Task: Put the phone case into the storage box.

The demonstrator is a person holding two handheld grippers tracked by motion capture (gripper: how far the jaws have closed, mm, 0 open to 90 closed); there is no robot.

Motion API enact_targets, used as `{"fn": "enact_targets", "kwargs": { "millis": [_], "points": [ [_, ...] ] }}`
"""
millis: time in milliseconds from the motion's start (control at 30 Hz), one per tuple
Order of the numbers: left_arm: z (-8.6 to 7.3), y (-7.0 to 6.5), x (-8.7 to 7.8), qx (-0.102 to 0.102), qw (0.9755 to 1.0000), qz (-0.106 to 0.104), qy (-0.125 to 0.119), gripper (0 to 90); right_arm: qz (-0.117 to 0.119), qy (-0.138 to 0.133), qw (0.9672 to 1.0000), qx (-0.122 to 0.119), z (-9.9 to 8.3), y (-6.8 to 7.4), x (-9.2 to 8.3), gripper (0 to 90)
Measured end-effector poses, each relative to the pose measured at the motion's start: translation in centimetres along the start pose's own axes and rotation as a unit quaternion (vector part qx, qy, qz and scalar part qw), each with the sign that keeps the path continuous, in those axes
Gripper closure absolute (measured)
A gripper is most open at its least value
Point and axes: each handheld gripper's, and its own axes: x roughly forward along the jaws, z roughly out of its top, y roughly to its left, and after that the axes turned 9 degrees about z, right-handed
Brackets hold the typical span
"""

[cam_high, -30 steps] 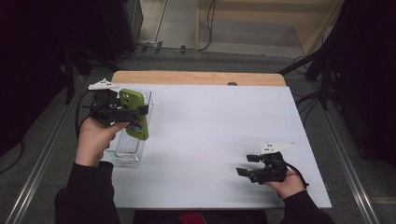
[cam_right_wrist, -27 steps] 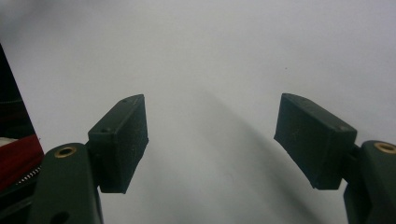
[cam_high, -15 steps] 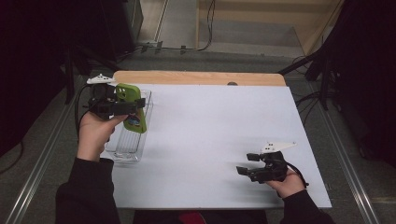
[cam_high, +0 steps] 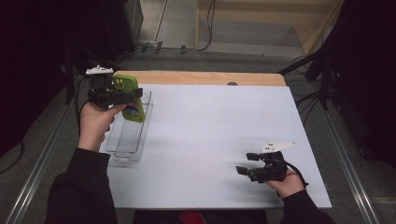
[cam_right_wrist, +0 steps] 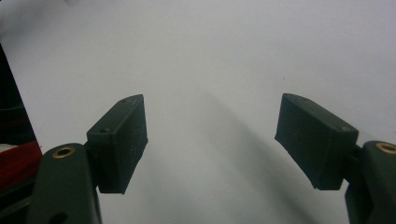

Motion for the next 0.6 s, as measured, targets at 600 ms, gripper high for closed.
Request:
{"fn": "enact_targets", "kwargs": {
  "millis": [600],
  "points": [
    [1.9,0.4,3.0,0.012,0.9989,0.043,0.013,16.2,0.006,-0.004,1.0000,0.000,0.1,0.1,0.0,22.6]
  ]
}}
